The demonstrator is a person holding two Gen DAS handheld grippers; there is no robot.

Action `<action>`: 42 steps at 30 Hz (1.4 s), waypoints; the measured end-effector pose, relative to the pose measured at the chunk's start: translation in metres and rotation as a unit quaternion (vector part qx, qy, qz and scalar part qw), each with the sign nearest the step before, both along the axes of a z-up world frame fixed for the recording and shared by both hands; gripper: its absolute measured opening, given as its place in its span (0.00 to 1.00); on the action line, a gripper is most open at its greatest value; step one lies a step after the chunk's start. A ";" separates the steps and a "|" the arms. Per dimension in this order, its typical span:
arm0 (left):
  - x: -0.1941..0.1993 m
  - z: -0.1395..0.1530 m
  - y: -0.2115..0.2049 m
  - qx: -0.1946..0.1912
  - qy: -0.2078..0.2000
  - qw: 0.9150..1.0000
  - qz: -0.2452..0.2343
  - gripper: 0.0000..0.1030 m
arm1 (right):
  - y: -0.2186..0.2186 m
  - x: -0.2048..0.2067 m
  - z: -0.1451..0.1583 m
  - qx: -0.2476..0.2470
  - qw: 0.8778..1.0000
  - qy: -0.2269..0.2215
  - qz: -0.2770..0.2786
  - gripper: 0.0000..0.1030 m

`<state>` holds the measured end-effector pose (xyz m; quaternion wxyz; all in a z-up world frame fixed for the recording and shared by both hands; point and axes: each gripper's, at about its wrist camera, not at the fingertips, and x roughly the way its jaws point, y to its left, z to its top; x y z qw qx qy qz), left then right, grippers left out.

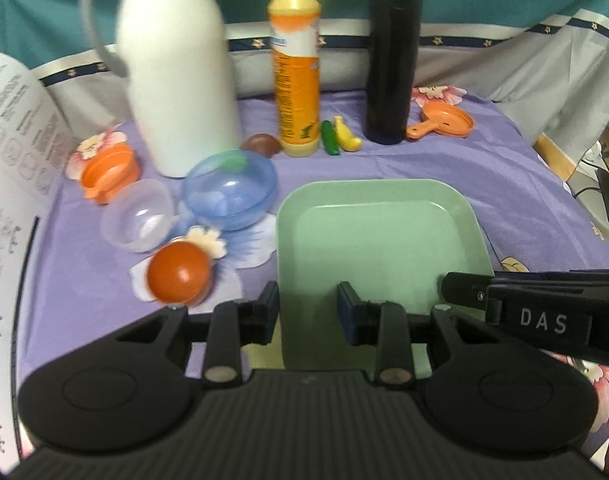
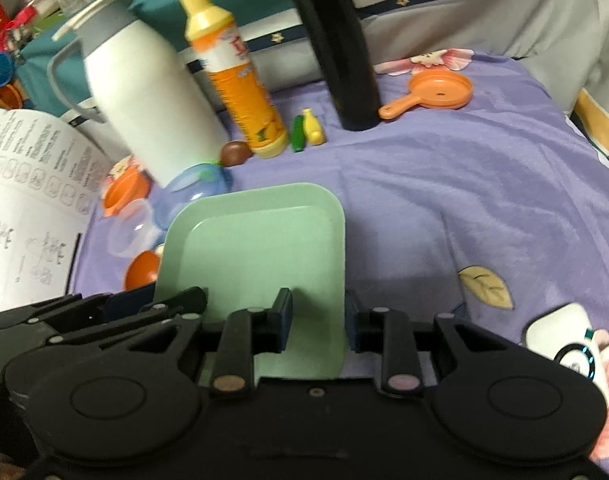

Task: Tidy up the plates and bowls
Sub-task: 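Close the left gripper on the green tray edge while the right gripper grips it too, then lower the green tray onto the white plate and open both grippers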

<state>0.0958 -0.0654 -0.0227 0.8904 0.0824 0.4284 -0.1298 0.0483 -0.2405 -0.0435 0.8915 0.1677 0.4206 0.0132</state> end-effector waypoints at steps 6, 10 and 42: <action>-0.022 0.012 0.038 -0.006 -0.005 1.000 0.024 0.30 | 0.032 -0.012 0.013 0.001 1.000 -0.004 0.028 0.28; -0.036 0.016 0.071 -0.006 -0.006 0.999 0.042 0.30 | 0.059 -0.021 0.020 0.004 0.999 -0.002 0.053 0.28; -0.100 -0.043 0.224 -0.011 0.069 0.992 0.108 0.30 | 0.224 -0.046 -0.026 -0.003 0.976 0.112 0.187 0.31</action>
